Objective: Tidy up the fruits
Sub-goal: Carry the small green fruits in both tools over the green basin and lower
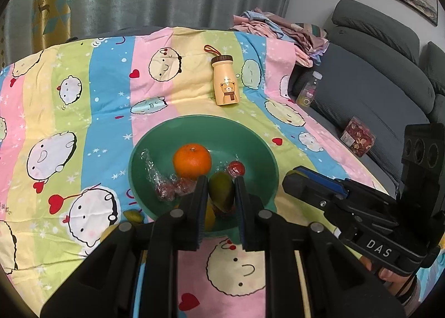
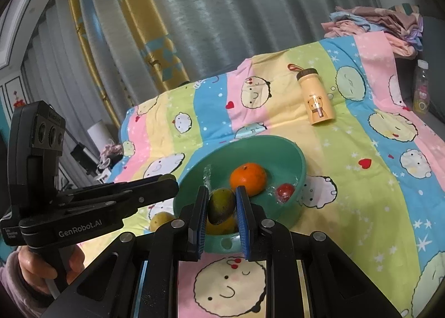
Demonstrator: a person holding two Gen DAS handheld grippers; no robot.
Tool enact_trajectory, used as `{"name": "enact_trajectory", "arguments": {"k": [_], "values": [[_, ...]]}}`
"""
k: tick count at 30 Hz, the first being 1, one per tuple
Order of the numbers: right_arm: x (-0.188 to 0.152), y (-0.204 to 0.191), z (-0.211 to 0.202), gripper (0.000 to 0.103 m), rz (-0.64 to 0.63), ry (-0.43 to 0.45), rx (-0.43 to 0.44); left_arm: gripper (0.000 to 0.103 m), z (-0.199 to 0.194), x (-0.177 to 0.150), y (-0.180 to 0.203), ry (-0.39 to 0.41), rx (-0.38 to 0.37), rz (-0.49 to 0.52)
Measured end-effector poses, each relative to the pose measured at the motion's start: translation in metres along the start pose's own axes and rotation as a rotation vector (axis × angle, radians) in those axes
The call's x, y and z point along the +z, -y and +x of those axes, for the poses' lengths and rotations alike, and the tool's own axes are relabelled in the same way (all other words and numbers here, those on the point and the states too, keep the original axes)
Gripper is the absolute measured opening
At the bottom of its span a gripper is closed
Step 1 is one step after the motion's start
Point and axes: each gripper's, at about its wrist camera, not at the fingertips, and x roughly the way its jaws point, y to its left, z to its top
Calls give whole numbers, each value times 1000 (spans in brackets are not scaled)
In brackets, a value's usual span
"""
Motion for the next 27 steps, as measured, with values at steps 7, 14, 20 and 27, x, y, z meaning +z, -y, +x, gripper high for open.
{"name": "enact_trajectory", "arguments": {"k": [7, 14, 20, 27], "values": [[2, 2, 13, 22, -1, -15, 4, 19, 12, 5, -7, -6, 12, 0], [4, 5, 25, 22, 3, -33, -4, 19, 24, 8, -14, -18, 20, 3], [5, 7, 33, 22, -1, -46, -13, 19, 32, 9, -20, -27, 23, 2], [7, 11, 43, 22, 9, -71, -23, 19, 42, 10, -24, -33, 27, -4]]}}
